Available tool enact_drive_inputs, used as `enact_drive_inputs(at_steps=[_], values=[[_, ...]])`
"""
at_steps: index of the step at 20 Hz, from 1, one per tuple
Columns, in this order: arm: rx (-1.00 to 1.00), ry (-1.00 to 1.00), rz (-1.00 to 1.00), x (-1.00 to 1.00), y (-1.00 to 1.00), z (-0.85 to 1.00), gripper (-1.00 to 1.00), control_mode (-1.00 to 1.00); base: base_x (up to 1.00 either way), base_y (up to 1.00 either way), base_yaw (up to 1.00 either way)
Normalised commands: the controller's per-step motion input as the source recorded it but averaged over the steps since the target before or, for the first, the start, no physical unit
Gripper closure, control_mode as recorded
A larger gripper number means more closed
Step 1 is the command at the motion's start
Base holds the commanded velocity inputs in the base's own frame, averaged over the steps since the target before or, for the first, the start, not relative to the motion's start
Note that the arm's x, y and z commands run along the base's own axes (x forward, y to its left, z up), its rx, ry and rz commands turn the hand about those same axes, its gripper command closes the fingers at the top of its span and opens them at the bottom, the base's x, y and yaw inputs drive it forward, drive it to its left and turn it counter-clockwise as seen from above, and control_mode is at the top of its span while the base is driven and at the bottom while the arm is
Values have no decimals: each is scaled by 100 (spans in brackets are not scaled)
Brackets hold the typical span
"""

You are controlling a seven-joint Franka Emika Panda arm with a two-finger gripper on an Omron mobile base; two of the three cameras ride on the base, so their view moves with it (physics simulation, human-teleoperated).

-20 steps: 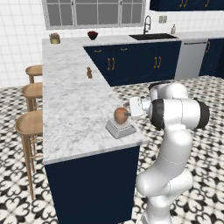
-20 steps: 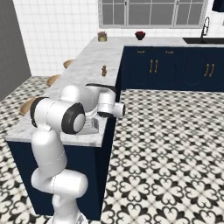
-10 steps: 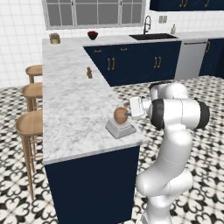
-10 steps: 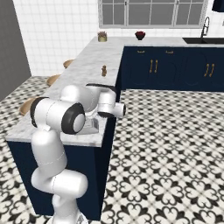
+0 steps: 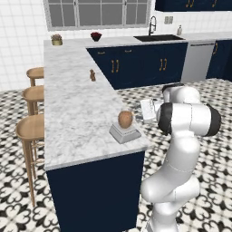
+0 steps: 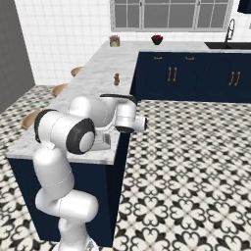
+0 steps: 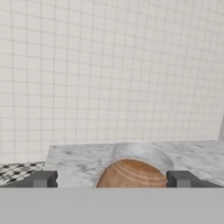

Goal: Pick the honey bottle and place it on the digital scale for weighing, and close the cabinet.

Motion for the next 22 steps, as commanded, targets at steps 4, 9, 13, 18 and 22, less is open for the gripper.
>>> enact_drive_inputs(at_steps=[4, 9, 13, 18, 22], values=[[0, -1, 0, -76, -34, 38, -100, -100, 0, 0, 0], [-3, -8, 0, -72, -17, 55, -100, -100, 0, 0, 0], [-24, -17, 0, -97, -1, 70, -100, -100, 0, 0, 0], [-20, 7, -13, -68, -10, 59, -100, -100, 0, 0, 0], [7, 12, -35, -61, -10, 60, -100, -100, 0, 0, 0]])
